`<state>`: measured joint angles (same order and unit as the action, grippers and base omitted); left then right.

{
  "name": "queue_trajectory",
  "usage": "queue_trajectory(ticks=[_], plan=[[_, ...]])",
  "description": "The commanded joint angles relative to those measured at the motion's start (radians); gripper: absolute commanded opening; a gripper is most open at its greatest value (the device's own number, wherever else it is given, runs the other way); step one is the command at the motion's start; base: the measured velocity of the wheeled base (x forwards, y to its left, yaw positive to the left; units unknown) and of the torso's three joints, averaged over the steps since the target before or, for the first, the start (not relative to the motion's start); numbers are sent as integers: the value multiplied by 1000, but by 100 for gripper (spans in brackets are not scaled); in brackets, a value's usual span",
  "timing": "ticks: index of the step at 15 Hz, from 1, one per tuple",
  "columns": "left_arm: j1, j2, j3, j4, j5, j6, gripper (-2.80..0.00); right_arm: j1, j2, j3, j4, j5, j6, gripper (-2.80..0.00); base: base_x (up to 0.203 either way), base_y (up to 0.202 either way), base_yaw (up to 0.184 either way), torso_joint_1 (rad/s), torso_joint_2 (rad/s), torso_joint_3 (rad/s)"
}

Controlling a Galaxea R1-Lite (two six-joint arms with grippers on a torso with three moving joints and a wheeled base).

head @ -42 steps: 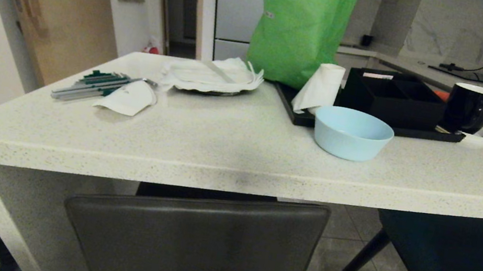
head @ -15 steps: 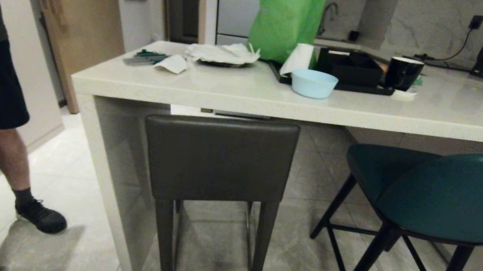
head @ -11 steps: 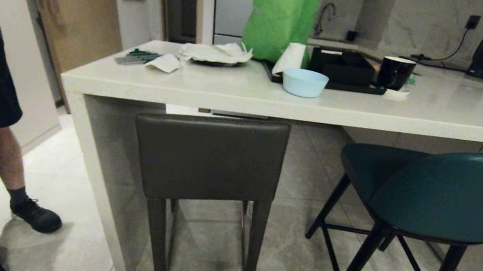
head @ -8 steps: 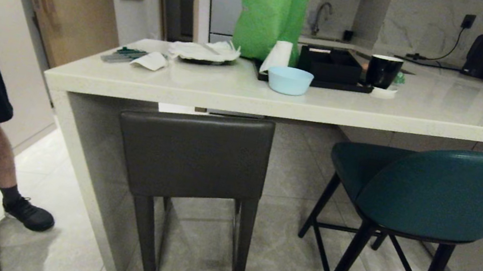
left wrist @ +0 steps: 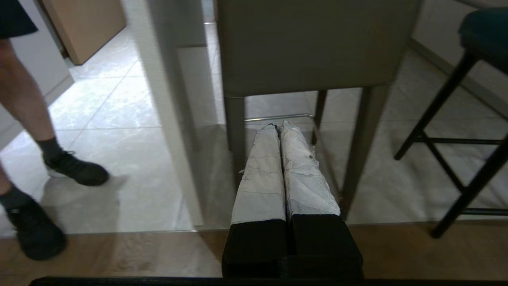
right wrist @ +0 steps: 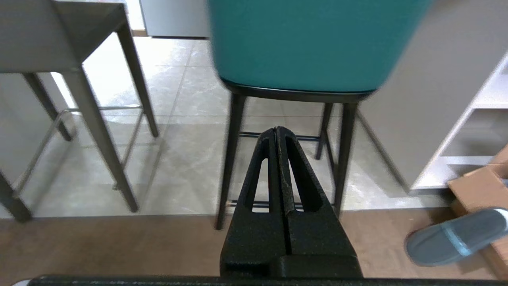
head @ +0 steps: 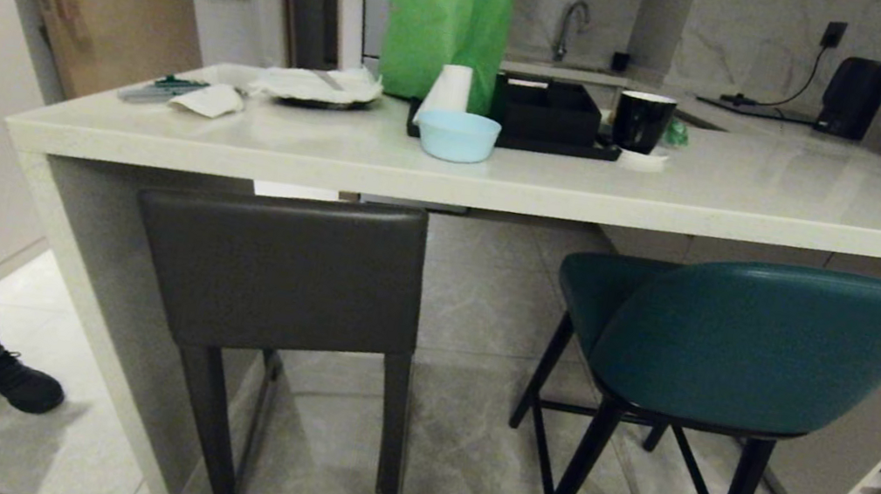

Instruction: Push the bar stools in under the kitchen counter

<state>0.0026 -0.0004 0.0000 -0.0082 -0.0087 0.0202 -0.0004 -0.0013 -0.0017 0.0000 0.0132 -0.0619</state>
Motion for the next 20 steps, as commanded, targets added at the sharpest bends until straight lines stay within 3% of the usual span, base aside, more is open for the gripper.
queue_trajectory(ticks=[1,6,14,20], plan=[[0,-1,3,-1,1,-2,-280,0,1,0,-2,1,-1,-280,0,-196,0,7,3,2],[0,-1,3,-1,-1,-3,-280,0,1,0,0,1,-1,-280,0,-160,2,3,2,2],[0,-1,3,-1,-1,-3,-280,-1,1,0,0,10,-22,-280,0,0,0,-5,16,9],[0,-1,3,-1,-1,-3,-280,-1,1,0,0,9,-24,-280,0,0,0,-103,366,255]])
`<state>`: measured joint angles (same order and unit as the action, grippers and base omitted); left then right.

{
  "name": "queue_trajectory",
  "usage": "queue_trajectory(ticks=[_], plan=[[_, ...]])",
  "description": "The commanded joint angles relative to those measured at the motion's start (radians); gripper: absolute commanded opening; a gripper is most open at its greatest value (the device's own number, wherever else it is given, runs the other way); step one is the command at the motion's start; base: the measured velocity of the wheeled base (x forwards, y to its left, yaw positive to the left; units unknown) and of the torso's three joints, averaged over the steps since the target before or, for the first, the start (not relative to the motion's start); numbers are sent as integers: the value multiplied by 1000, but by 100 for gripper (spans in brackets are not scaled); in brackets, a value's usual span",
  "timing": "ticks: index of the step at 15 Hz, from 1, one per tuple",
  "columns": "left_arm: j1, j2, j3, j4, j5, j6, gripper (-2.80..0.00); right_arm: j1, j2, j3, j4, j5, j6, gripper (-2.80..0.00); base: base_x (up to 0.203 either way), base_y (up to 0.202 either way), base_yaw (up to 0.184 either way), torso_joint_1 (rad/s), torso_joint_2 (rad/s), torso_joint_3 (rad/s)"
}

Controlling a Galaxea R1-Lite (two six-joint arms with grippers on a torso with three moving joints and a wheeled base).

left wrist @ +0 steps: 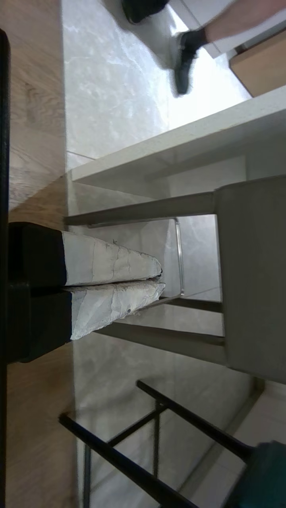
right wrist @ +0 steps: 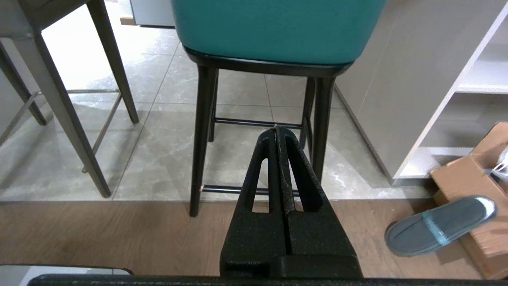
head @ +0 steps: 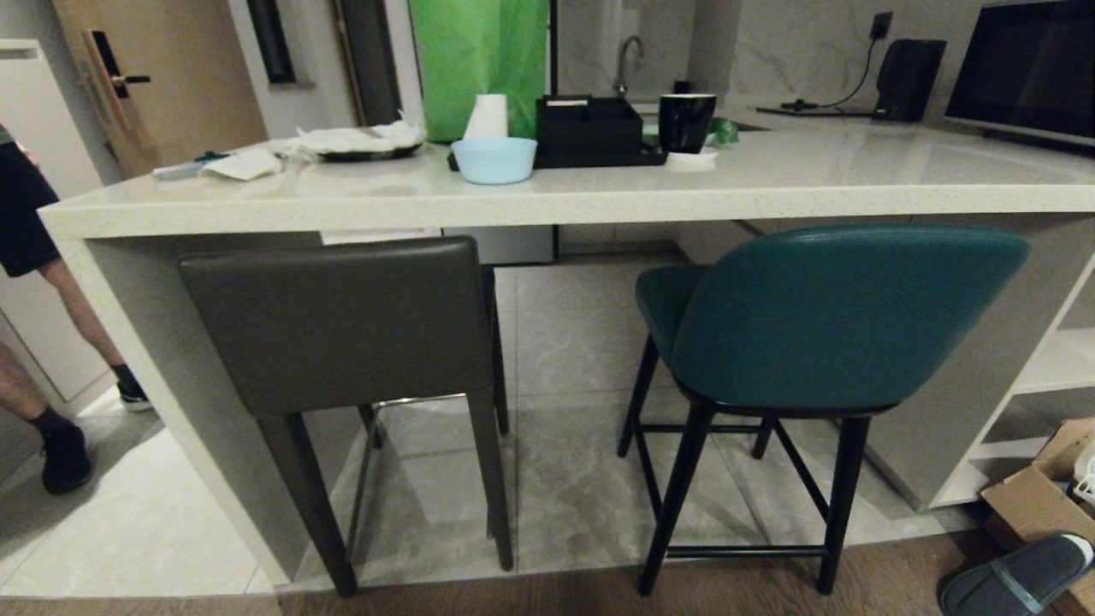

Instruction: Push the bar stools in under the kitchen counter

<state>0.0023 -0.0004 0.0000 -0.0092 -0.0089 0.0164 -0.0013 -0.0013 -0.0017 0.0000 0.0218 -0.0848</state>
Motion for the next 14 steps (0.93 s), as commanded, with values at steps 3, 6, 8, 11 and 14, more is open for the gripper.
queue_trajectory(ticks=[3,6,8,11,14], plan=[[1,-1,3,0,0,0,-280,0,1,0,0,0,0,-280,0,0,0,-32,117,78],[1,-1,3,1,0,-2,-280,0,1,0,0,0,-1,-280,0,0,0,-1,15,12],[1,-1,3,2,0,-2,-280,0,1,0,-1,0,-1,-280,0,0,0,0,0,0],[1,0,3,0,0,0,-280,1,1,0,0,-2,-3,-280,0,0,0,0,0,0],[1,-1,3,0,1,-1,-280,1,1,-1,-3,-16,69,-280,0,0,0,0,0,0]])
